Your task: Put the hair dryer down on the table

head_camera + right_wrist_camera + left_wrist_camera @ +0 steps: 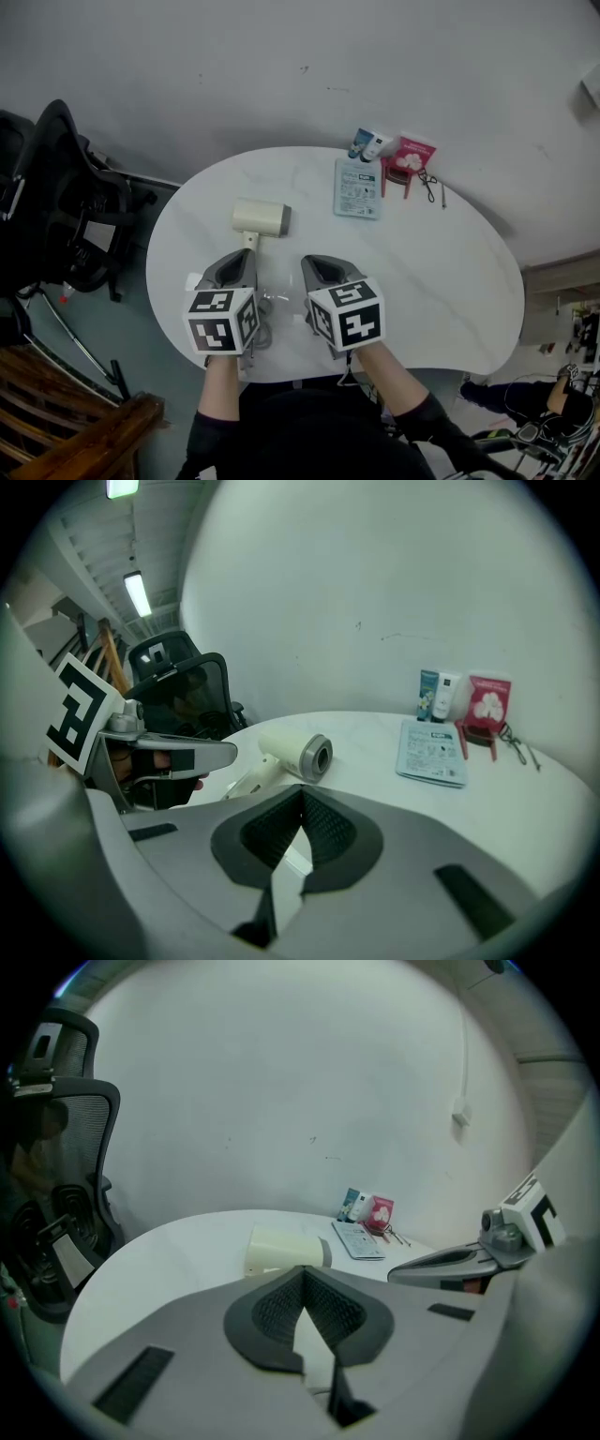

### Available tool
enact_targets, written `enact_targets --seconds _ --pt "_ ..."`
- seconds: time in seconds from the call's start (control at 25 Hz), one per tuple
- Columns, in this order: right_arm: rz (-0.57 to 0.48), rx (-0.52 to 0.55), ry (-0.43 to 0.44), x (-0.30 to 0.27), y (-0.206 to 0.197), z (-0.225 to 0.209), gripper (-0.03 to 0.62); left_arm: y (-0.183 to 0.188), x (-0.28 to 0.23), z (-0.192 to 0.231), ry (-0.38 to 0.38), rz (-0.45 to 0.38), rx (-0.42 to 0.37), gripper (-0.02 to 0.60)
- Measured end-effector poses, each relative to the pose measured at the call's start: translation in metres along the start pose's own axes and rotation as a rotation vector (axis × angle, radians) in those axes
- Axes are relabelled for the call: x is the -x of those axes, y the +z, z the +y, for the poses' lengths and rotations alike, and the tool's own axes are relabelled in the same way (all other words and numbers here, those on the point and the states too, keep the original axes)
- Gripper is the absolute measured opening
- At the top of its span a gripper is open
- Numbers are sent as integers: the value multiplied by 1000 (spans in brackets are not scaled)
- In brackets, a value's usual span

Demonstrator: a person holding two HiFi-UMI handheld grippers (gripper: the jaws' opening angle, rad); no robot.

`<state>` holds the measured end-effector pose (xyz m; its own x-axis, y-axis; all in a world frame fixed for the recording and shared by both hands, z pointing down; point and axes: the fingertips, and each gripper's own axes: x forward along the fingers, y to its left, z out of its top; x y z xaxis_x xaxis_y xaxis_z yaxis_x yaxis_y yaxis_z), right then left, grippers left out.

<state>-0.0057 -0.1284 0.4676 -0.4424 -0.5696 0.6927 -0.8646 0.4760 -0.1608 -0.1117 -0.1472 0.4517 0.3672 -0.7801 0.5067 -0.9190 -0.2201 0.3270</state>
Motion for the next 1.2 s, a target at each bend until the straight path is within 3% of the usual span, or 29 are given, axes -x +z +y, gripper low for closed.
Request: enact_targets --seconds 0.36,0.8,1.2 --pt "-49 4 9 24 5 12 2 1 28 -11 -156 -58 103 9" --pt "-94 -12 35 50 5 23 2 5 71 -14 -234 -106 95 9" --pt "-142 -43 108 75 6 34 2 7 102 -9 -240 -137 79 9"
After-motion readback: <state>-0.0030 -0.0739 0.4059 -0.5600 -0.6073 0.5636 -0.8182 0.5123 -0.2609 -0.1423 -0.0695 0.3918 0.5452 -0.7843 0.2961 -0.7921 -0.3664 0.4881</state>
